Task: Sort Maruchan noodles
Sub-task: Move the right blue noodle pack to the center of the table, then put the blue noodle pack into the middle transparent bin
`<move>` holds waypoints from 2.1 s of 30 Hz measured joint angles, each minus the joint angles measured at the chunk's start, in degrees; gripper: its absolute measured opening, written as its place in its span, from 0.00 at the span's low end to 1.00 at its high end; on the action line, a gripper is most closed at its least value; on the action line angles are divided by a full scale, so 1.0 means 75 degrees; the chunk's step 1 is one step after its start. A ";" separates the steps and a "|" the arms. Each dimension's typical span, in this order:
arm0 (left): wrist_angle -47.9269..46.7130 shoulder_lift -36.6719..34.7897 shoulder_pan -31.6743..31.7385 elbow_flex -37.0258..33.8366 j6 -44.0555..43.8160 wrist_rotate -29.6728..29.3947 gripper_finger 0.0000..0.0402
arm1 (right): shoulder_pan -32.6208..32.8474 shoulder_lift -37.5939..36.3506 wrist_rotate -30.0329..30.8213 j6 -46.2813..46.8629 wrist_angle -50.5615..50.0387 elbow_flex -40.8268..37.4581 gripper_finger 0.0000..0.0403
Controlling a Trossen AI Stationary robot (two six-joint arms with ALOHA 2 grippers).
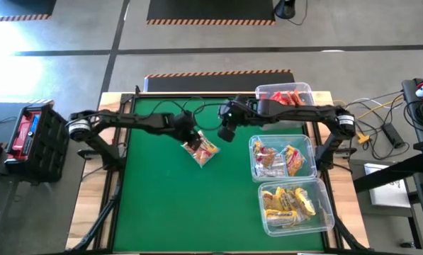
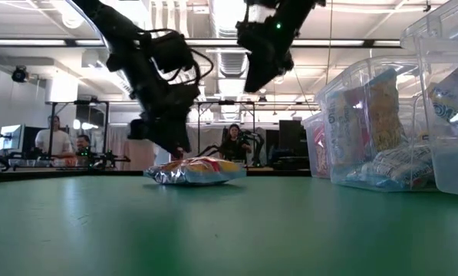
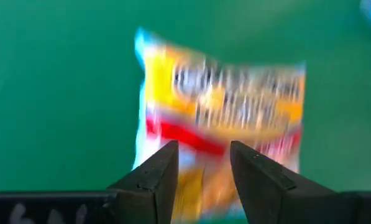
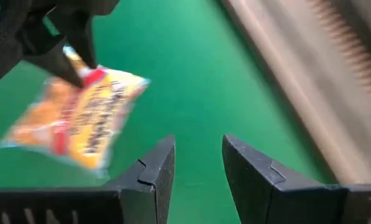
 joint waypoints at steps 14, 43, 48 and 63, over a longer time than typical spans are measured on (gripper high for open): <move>0.0076 -0.0724 -0.0474 -0.0803 -0.0587 0.1367 0.32 | -0.1152 0.1816 -0.4812 0.0543 0.1064 -0.0041 0.31; 0.3906 0.0336 -0.0490 -0.2553 -0.3895 0.0995 0.27 | -0.1539 0.2546 -0.6707 0.0939 0.1813 -0.0047 0.39; 0.3845 0.0339 -0.0490 -0.2556 -0.3894 0.0949 0.26 | -0.1550 0.2540 -0.5926 0.0943 0.1822 -0.0047 0.39; 0.3712 0.0339 -0.0496 -0.2559 -0.3872 0.0443 0.26 | -0.1626 0.2528 -0.6493 0.0963 0.1945 -0.0047 0.58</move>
